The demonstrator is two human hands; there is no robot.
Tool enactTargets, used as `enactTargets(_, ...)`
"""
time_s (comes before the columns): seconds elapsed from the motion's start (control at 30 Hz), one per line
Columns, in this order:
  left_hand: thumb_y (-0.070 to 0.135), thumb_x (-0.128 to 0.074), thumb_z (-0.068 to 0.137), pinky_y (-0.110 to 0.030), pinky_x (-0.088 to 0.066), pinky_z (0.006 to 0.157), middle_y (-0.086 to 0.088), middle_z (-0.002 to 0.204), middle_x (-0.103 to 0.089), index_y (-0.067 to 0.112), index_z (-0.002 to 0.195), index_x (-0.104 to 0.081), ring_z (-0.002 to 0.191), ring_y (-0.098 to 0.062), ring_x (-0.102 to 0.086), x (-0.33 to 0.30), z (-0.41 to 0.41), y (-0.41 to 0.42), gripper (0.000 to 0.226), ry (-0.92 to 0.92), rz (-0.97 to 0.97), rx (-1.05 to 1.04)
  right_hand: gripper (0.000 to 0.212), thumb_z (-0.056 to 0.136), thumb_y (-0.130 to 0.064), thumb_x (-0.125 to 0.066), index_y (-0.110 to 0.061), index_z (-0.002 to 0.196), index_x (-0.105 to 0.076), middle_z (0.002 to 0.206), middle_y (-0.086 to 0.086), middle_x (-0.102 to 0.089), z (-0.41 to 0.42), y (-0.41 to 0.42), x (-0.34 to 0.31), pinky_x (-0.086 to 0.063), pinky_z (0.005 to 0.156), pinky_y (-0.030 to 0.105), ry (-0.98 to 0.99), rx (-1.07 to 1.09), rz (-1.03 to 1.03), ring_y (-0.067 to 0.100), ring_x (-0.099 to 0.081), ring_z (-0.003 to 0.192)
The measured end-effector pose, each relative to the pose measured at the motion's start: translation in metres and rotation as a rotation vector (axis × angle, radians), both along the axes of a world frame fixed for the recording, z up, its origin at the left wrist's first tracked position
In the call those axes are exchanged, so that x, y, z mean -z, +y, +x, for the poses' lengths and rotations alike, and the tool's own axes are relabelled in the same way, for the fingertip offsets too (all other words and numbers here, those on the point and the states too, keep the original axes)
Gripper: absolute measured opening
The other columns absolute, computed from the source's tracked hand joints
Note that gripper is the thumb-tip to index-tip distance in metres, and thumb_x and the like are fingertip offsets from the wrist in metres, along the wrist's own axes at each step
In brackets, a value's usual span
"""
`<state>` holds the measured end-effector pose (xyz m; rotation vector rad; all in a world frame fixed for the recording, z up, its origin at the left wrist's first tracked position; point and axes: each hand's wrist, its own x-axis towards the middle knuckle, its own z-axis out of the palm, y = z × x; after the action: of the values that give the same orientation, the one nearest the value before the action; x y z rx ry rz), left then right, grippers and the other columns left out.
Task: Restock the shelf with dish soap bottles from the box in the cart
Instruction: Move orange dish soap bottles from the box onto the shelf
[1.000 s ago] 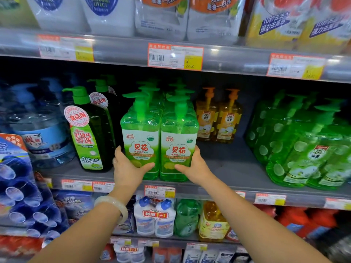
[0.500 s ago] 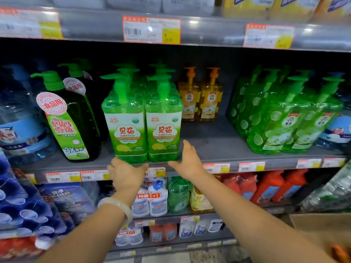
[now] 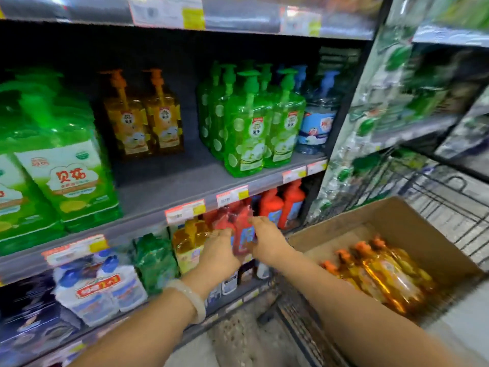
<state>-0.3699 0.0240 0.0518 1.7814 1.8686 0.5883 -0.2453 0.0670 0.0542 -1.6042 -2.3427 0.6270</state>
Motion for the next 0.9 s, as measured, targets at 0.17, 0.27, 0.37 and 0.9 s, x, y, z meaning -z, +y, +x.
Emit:
enactTargets(0.17,0.027,-0.069,0.08,-0.028,-0.035,0.098,-0.012,0.131,-0.047,0.011,0.131,-0.045,0.124,-0.027,-0.046,0.021,0.1,0.028,0.059,0.012,-0.082,0.124,0.052,0.086,-0.027,-0.062,-0.005,0.129,-0.044,0.128,0.017,-0.051,0.131,0.016,0.02,-0.038,0.101,0.033,-0.136,0.189,-0.145,0.033,-0.048,0.121)
enactTargets(0.27,0.031,-0.068,0.08,-0.027,-0.034,0.101,-0.011,0.134,-0.046,0.012,0.132,-0.042,0.126,-0.024,-0.043,0.042,0.168,0.043,0.061,-0.011,-0.15,0.162,0.06,0.086,-0.029,-0.062,-0.003,0.134,-0.038,0.134,0.018,-0.049,0.206,0.023,0.042,-0.04,0.099,0.032,-0.21,0.254,-0.261,0.032,-0.048,0.124)
enactTargets(0.37,0.038,-0.068,0.078,-0.031,-0.038,0.098,-0.01,0.13,-0.049,0.013,0.127,-0.045,0.123,-0.026,-0.046,0.071,0.231,0.057,0.06,0.006,-0.309,0.137,0.056,0.086,-0.033,-0.06,-0.001,0.129,-0.042,0.128,0.018,-0.053,0.271,0.036,0.068,-0.042,0.094,0.034,-0.254,0.241,-0.317,0.031,-0.05,0.118)
enactTargets(0.9,0.039,-0.064,0.083,-0.03,-0.047,0.094,-0.006,0.13,-0.053,0.015,0.131,-0.045,0.116,-0.022,-0.054,0.196,0.404,0.103,0.057,-0.056,-0.742,0.025,0.088,0.079,-0.038,-0.07,-0.01,0.145,-0.018,0.143,0.014,-0.032,0.444,0.105,0.19,-0.032,0.108,0.037,-0.168,0.521,-0.577,0.032,-0.034,0.133)
